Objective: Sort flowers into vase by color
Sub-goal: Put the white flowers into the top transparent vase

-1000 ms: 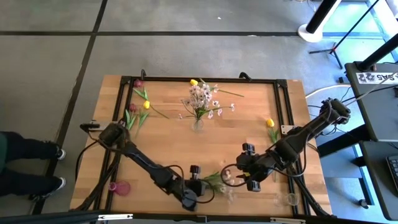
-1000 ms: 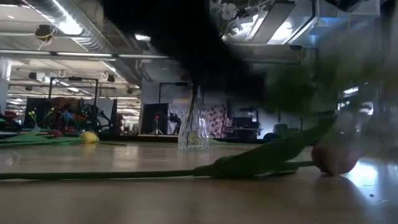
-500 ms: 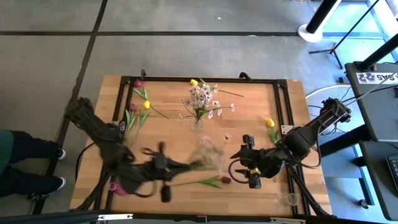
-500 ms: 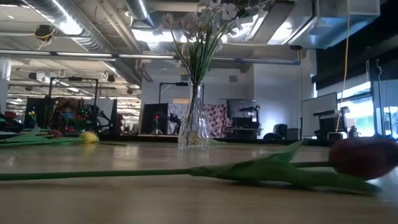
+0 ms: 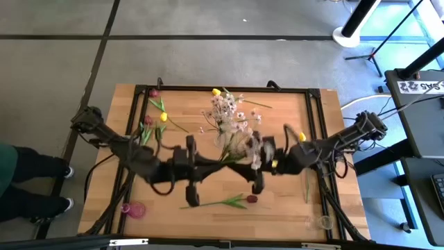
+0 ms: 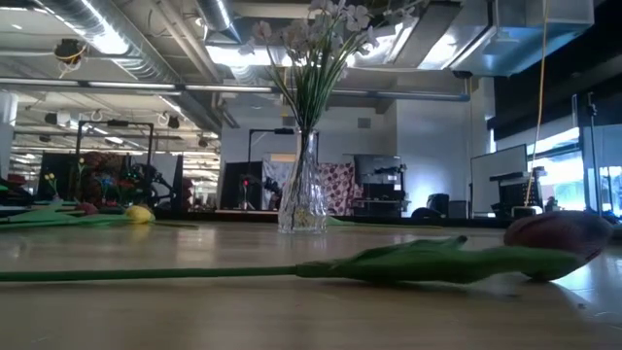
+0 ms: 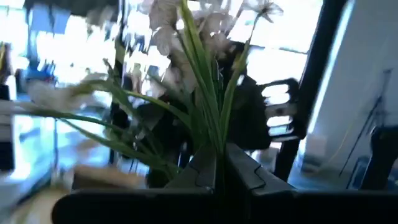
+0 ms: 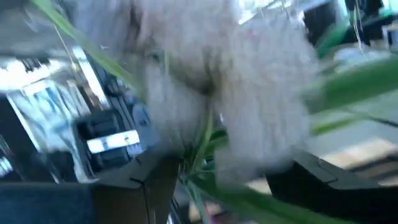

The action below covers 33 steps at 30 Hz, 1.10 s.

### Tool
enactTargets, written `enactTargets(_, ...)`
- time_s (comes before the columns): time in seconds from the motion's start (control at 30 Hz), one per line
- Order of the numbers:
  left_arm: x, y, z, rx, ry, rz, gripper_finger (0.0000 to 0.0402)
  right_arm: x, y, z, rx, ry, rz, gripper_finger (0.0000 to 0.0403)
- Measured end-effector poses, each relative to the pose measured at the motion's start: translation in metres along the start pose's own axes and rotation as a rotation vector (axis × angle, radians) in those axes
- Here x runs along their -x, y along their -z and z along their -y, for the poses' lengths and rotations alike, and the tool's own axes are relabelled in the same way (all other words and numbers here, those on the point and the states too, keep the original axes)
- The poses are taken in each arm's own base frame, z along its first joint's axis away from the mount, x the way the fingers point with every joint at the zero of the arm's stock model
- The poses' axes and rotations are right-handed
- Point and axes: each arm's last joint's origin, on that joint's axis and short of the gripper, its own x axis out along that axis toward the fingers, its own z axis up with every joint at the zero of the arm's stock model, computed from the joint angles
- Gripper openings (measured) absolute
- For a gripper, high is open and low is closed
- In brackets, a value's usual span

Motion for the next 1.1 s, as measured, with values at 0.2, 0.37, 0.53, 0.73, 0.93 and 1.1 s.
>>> enactTargets(0.2,-0.025,-0.019,-0.035,-0.027,0.047,0.132,0.0003,-0.004,-0.033,0.021,0.054,0.003,0.164,0.022)
enactTargets(0.37,-0.038,-0.027,-0.06,-0.062,0.05,0.184,0.0004,-0.004,-0.049,0.031,0.06,-0.001,0.26,0.0199)
enactTargets(0.53,-0.05,-0.03,-0.082,-0.03,0.107,0.204,0.0005,-0.006,-0.065,0.036,0.095,-0.008,0.307,0.0158)
enactTargets(0.73,-0.059,-0.034,-0.108,-0.02,0.075,0.218,0.0008,-0.009,-0.074,0.047,0.182,0.025,0.316,0.0097)
enactTargets(0.93,-0.06,-0.033,-0.122,-0.04,0.075,0.153,0.0052,-0.012,-0.076,0.062,0.27,0.078,0.265,0.001)
enactTargets(1.1,-0.051,-0.031,-0.135,-0.083,0.022,-0.003,0.0109,-0.001,-0.088,0.079,0.334,0.116,0.173,0.0008)
